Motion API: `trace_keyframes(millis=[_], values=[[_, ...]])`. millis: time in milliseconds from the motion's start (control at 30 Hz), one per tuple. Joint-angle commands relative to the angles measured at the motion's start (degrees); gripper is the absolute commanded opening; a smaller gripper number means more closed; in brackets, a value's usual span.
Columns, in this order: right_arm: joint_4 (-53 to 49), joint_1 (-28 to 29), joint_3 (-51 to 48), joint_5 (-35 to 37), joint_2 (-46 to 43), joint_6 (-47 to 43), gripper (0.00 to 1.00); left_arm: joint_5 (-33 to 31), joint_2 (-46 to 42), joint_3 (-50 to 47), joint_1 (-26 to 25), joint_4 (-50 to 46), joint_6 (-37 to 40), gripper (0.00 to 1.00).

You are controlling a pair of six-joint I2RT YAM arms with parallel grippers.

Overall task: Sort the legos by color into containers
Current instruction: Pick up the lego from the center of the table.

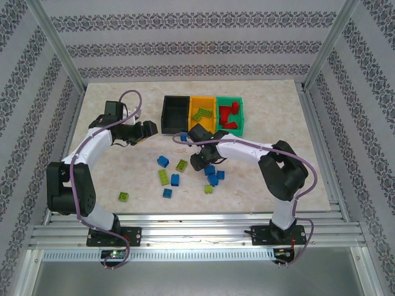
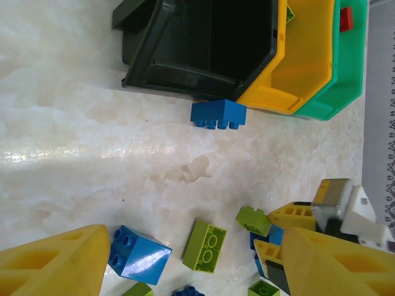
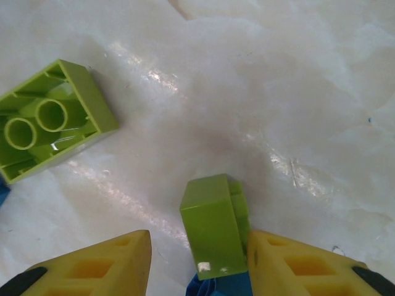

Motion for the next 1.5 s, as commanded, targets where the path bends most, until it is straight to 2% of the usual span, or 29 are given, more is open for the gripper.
trace_keyframes(millis=[0, 267, 667, 800, 967, 1233, 1467], values=[[-2.9, 1.1, 2.0, 1.6, 2.7, -1.7, 0.46, -0.5, -1.3, 1.6, -0.7, -1.8, 1.7, 0.74], [-4.4, 1.5, 4.6, 1.5, 5.8, -2.5, 0.44, -0.8, -1.5, 1.6, -1.0, -2.1, 1.9, 0.74], [-2.5, 2.6, 5.3, -1.4, 7.3, -1.4, 0.34, -0.8, -1.5, 1.7, -1.3, -2.2, 2.0, 0.74], [-2.9, 3.1, 6.7, -2.3, 8.3, -1.5, 0.25, -0.8, -1.5, 1.7, -1.4, -2.2, 2.0, 0.74], [-2.0, 3.0, 6.2, -2.2, 6.6, -1.3, 0.23, -0.9, -1.2, 1.6, -1.4, -2.2, 2.1, 0.74], [3.7, 0.0, 2.7, -5.1, -0.3, 0.0, 0.22, -1.4, -0.7, 1.8, -1.6, -2.6, 2.3, 0.74], [10.0, -6.4, 2.6, -9.4, -3.3, 4.5, 0.22, -1.8, -0.6, 1.8, -1.7, -2.7, 2.5, 0.74]])
